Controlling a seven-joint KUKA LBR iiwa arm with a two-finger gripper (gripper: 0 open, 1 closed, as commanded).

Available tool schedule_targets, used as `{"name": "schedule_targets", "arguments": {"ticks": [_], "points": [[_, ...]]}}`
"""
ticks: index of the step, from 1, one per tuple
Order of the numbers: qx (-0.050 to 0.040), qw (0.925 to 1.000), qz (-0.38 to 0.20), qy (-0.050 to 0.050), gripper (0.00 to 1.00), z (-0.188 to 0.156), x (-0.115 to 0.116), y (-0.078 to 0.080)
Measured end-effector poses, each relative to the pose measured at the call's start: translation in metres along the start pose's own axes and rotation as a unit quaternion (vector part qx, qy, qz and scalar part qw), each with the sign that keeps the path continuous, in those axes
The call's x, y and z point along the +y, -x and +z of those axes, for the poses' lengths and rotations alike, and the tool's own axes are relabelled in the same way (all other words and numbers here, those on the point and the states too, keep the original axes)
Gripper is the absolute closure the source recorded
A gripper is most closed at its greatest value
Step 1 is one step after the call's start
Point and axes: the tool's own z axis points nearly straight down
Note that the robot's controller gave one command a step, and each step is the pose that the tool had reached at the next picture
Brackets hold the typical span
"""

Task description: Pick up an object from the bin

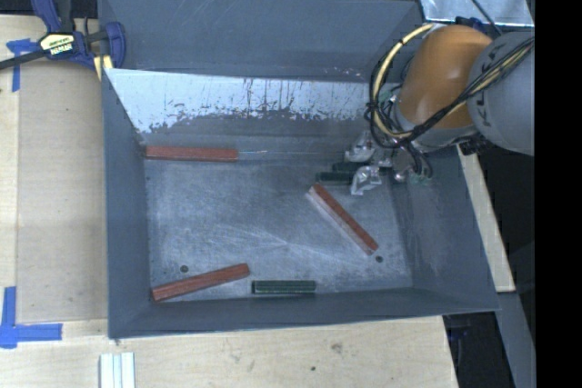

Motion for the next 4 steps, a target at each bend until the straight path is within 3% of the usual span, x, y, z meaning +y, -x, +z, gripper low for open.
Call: {"name": "schedule_targets", "arguments": {"ticks": [1, 3, 4], "points": [[0.0023, 0.9999, 0.011, 0.0, 1.0, 0.0, 0.0, -0.002], [0.0156, 0.9998, 0.01, 0.001, 1.0, -0.022, 0.001, -0.008], [0.0131, 0.9999, 0.01, 0.001, 1.0, -0.043, 0.001, -0.006]]}}
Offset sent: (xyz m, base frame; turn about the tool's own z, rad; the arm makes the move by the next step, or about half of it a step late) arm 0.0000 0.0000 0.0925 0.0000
